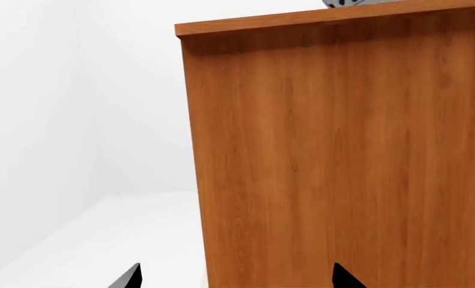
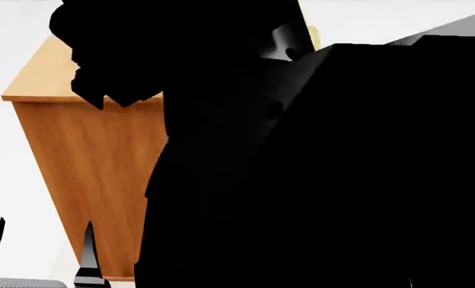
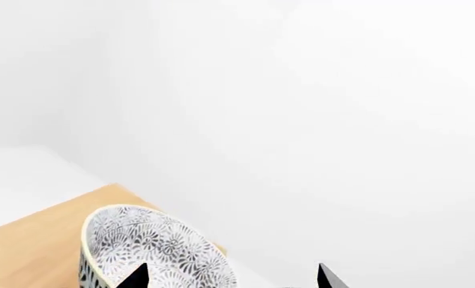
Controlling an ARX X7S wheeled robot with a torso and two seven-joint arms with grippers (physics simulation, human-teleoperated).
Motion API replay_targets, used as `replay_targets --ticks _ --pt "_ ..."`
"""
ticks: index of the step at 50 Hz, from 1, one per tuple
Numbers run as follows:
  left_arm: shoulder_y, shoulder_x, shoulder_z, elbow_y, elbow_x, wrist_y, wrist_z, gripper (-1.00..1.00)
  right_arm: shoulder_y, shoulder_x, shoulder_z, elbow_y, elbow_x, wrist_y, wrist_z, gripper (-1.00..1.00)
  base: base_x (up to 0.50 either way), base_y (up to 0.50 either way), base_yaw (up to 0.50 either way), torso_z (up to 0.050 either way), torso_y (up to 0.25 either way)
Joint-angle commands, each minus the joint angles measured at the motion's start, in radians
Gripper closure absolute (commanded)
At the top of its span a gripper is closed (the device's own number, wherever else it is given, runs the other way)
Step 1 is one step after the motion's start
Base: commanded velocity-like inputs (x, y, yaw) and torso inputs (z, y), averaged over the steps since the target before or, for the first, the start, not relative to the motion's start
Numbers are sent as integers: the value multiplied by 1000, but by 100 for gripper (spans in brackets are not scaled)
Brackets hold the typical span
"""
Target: Put the bowl on the top of the cabinet.
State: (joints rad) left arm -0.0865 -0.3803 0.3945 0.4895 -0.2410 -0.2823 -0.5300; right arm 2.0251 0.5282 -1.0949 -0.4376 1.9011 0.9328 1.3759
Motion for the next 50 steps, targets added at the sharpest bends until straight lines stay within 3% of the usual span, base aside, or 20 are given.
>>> replay_targets --ticks 1,2,10,23,32,50 --pt "-5 -1 4 1 1 -5 -4 -100 -48 151 49 -136 14 -29 23 -100 0 0 0 0 0" --pt "1 -3 1 1 1 -1 -5 -100 -113 217 64 -179 -32 -65 24 -100 0 0 0 0 0" --pt "-4 -3 5 9 1 -11 -10 -100 -242 348 76 -322 -166 -108 37 -100 0 0 0 0 0" --pt "-2 -6 5 1 3 -5 -13 -100 -744 539 -6 -375 -695 -401 -67 -100 0 0 0 0 0" --pt "-4 -7 7 1 2 -3 -14 -100 -938 552 -72 -251 -867 -555 -129 -100 0 0 0 0 0" --pt "-13 -7 15 7 1 -14 -18 -100 -1098 494 -124 -36 -959 -709 -217 -100 0 0 0 0 0"
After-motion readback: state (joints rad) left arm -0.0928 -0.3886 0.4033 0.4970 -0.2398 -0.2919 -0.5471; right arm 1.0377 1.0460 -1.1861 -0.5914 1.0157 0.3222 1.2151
